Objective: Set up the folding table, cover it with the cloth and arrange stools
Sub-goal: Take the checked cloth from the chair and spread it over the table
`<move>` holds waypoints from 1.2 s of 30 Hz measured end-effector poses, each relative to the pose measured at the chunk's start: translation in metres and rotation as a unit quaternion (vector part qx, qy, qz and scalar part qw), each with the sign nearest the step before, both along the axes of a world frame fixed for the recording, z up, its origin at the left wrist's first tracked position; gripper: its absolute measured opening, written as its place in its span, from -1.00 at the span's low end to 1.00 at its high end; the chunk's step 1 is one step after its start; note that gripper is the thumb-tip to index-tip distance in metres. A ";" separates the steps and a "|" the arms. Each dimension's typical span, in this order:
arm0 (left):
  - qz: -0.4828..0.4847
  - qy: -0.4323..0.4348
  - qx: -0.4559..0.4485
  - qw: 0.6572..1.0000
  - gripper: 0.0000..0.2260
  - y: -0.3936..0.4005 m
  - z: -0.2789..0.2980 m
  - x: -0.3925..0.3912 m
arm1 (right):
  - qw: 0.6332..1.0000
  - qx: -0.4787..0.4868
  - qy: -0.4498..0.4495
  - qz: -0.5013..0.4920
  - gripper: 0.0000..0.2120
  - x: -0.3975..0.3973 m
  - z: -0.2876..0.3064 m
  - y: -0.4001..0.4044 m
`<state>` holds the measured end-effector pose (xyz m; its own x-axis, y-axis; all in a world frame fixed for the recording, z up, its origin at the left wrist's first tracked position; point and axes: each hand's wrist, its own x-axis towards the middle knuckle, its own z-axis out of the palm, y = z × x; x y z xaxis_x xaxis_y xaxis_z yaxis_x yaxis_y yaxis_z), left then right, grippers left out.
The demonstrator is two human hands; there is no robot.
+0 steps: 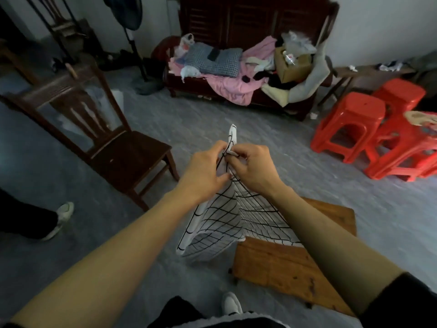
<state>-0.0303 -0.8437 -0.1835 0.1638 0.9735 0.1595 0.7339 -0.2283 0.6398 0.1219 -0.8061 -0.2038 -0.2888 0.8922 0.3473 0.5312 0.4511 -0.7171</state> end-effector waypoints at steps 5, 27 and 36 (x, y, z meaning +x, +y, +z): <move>-0.070 -0.031 0.010 0.997 -0.58 0.073 -0.021 -0.033 | 0.996 0.009 -0.042 -0.075 -0.82 -0.022 -0.011 0.048; -0.255 0.072 0.021 0.964 -0.92 0.376 0.017 -0.017 | 0.874 0.014 -0.117 -0.471 -0.94 0.080 -0.026 0.147; -0.375 0.072 0.056 0.923 -0.93 0.462 0.039 0.091 | 0.847 -0.103 -0.137 -0.504 -0.91 0.152 -0.057 0.188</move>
